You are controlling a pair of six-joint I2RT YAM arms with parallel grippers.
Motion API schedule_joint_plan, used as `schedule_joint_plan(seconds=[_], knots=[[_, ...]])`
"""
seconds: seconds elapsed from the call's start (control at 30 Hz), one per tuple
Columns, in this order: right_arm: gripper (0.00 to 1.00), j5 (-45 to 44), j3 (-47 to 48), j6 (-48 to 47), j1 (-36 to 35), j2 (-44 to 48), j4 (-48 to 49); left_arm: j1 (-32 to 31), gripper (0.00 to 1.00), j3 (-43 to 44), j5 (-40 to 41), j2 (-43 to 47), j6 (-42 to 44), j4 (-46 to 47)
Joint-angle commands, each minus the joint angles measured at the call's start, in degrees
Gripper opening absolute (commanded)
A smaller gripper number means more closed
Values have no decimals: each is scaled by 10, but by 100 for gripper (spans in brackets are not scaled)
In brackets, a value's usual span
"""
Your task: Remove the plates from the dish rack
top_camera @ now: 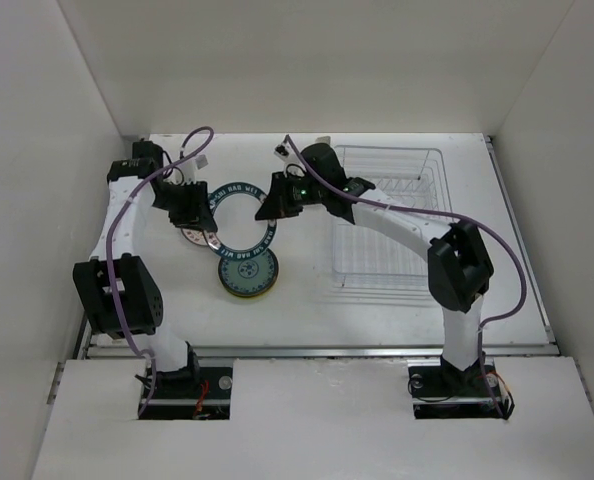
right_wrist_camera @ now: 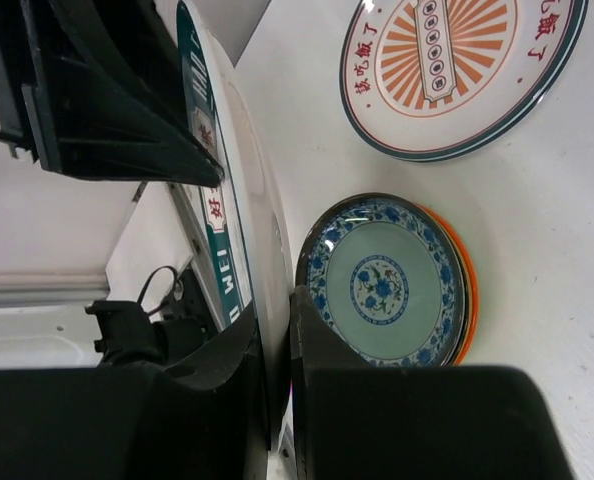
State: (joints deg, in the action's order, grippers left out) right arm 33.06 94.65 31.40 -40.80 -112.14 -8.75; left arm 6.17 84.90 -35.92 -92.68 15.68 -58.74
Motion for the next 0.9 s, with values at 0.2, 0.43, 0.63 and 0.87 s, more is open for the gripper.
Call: schedule_joint_plan(seconds=[0.2, 0.43, 0.63, 0.87], knots=[[0, 57, 12, 24, -15, -2, 89, 2, 0, 12, -61, 11, 20, -43], [0, 52, 12, 24, -15, -15, 78, 16, 0, 44, -141, 16, 66, -124], [6, 52, 33, 24, -15, -47, 55, 16, 0, 75, -230, 16, 111, -194], [26, 60, 60, 24, -15, -70, 44, 32, 0, 86, -279, 10, 99, -205]])
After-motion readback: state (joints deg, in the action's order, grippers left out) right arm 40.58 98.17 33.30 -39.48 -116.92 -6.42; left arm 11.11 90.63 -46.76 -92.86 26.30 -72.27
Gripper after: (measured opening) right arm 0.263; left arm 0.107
